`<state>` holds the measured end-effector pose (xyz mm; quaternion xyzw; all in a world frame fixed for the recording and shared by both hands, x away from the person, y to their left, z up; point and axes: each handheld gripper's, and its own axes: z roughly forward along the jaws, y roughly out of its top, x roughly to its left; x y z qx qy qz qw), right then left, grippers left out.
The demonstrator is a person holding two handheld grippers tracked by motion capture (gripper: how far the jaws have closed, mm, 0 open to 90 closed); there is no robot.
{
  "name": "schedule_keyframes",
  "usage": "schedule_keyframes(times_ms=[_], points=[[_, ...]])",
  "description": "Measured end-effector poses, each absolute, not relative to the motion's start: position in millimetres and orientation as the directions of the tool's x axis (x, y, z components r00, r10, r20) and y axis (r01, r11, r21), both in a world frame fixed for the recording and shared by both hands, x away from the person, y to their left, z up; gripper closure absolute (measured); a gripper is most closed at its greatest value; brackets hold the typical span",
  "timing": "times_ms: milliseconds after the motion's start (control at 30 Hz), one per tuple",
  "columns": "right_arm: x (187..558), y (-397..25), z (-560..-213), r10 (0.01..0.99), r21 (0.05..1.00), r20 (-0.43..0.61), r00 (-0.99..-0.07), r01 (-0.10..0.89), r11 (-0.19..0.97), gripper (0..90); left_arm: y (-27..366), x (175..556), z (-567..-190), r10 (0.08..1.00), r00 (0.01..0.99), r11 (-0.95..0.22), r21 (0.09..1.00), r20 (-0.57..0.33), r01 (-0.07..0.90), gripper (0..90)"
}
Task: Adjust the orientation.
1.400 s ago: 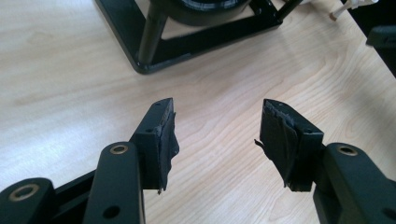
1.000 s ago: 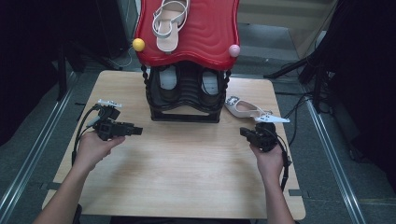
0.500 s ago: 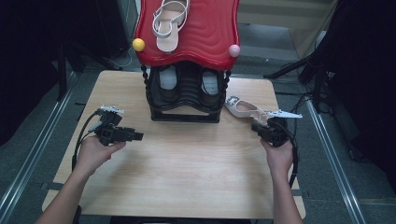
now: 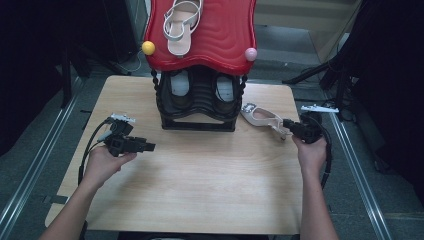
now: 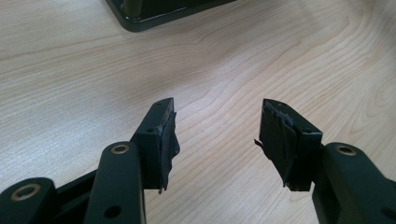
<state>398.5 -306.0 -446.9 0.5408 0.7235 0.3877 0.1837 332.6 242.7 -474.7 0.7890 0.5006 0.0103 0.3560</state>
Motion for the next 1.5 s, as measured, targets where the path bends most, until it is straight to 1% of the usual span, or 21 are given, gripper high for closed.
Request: schedule_keyframes(times_ms=[133, 300, 433, 567, 700, 933, 1267, 1500], points=[[406, -316, -449, 0.937, 0.763, 0.152, -0.316, 0.639, 0.091, 90.0, 241, 333, -477, 0.793, 0.507, -0.26, 0.564, -0.338, 0.784, 46.1], [416, -331, -463, 0.95, 0.744, 0.157, -0.271, 0.665, 0.067, 90.0, 241, 333, -476, 0.791, 0.51, -0.256, 0.575, -0.337, 0.777, 46.2], [421, -341, -470, 0.954, 0.737, 0.159, -0.254, 0.674, 0.056, 90.0, 241, 334, -477, 0.792, 0.512, -0.262, 0.571, -0.334, 0.778, 46.2], [426, -349, -473, 0.965, 0.735, 0.132, -0.229, 0.676, 0.06, 90.0, 241, 334, -478, 0.796, 0.509, -0.261, 0.572, -0.329, 0.778, 46.2], [430, -354, -479, 0.971, 0.721, 0.131, -0.202, 0.691, 0.046, 90.0, 242, 335, -478, 0.797, 0.508, -0.26, 0.574, -0.327, 0.777, 46.1], [428, -348, -485, 0.968, 0.709, 0.123, -0.217, 0.702, 0.067, 90.0, 241, 335, -478, 0.797, 0.507, -0.261, 0.568, -0.329, 0.78, 46.2], [416, -337, -486, 0.966, 0.701, 0.133, -0.221, 0.71, 0.066, 90.0, 244, 335, -478, 0.797, 0.503, -0.252, 0.572, -0.336, 0.781, 46.1], [406, -324, -484, 0.968, 0.698, 0.087, -0.234, 0.708, 0.109, 90.0, 245, 337, -480, 0.8, 0.497, -0.245, 0.574, -0.335, 0.781, 46.1]])
